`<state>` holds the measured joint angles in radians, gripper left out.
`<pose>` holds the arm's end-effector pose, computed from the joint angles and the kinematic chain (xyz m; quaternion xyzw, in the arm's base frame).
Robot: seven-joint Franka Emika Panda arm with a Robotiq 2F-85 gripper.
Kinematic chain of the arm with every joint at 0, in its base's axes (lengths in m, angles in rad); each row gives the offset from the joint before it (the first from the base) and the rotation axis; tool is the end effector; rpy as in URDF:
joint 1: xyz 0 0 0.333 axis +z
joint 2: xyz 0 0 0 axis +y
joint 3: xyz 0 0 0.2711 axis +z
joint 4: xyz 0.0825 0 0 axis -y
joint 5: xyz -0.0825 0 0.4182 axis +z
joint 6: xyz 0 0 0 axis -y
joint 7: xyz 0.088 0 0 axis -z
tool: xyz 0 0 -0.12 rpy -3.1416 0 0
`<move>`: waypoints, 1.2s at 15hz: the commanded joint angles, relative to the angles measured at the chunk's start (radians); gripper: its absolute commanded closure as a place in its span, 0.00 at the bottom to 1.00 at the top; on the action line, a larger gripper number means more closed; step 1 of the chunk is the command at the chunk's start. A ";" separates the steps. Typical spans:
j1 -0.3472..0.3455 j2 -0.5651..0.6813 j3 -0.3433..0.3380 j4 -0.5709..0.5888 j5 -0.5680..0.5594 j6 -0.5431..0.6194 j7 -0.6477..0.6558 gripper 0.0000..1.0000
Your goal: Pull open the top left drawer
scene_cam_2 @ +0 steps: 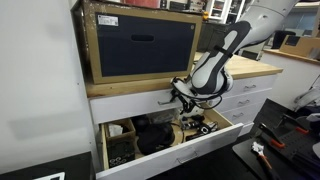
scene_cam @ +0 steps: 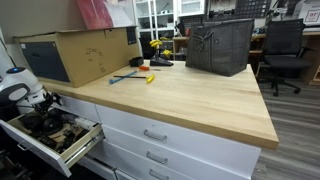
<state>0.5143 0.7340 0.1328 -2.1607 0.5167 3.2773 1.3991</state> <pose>0.4545 0.2921 0.0110 -0.7742 0.6057 -0.0453 0.1778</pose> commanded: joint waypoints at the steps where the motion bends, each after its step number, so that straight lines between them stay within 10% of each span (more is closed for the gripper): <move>1: -0.026 0.026 0.122 -0.033 0.003 -0.040 0.016 0.00; 18: -0.260 0.007 0.378 -0.177 -0.023 0.105 0.023 0.00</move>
<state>0.2653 0.7564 0.3975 -2.2463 0.5155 3.4039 1.3990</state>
